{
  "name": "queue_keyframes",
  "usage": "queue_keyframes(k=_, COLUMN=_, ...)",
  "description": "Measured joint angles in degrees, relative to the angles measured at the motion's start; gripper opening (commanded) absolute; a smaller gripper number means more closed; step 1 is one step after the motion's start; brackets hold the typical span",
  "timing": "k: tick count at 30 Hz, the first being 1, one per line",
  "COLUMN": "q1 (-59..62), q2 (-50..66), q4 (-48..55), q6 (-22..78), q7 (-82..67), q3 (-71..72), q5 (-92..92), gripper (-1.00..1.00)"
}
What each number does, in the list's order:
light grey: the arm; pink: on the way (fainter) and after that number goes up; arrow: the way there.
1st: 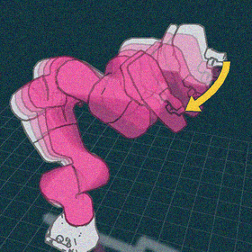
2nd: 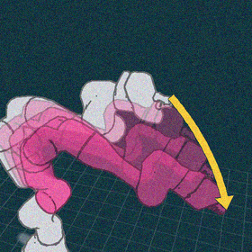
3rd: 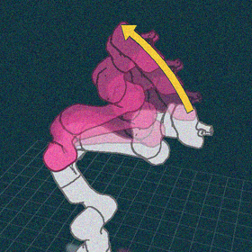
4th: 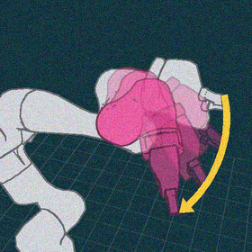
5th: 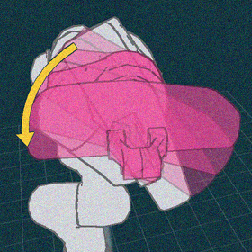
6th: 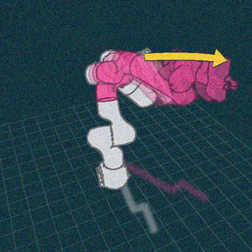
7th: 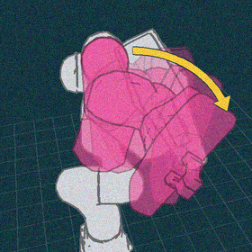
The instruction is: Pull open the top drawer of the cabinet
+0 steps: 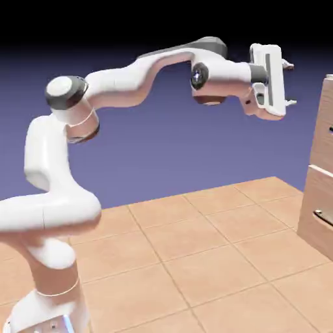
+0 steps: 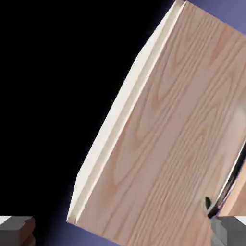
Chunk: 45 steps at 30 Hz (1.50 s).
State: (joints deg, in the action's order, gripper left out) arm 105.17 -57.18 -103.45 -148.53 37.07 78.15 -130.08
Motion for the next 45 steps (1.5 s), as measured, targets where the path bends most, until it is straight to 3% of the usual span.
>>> queue_keyframes(k=12, q1=24.3, q2=-5.6, q4=13.2, q6=5.9, q7=-1.2, q3=18.0, q5=-29.9, gripper=0.0)
queue_keyframes(k=14, q1=24.3, q2=-5.6, q4=13.2, q6=5.9, q7=-1.2, q3=18.0, q5=-29.9, gripper=0.0)
queue_keyframes(k=21, q1=33.3, q2=-9.7, q4=27.8, q6=0.5, q7=3.4, q3=20.8, q5=-29.2, gripper=0.0)
queue_keyframes(k=22, q1=34.4, q2=-10.2, q4=29.6, q6=-0.2, q7=4.0, q3=21.1, q5=-29.1, gripper=-1.0)
queue_keyframes(k=24, q1=34.4, q2=-10.2, q4=29.6, q6=-0.2, q7=4.0, q3=21.1, q5=-29.1, gripper=-1.0)
queue_keyframes(k=45, q1=4.9, q2=-1.0, q4=-13.9, q6=15.4, q7=-6.5, q3=7.1, q5=-29.3, gripper=-1.0)
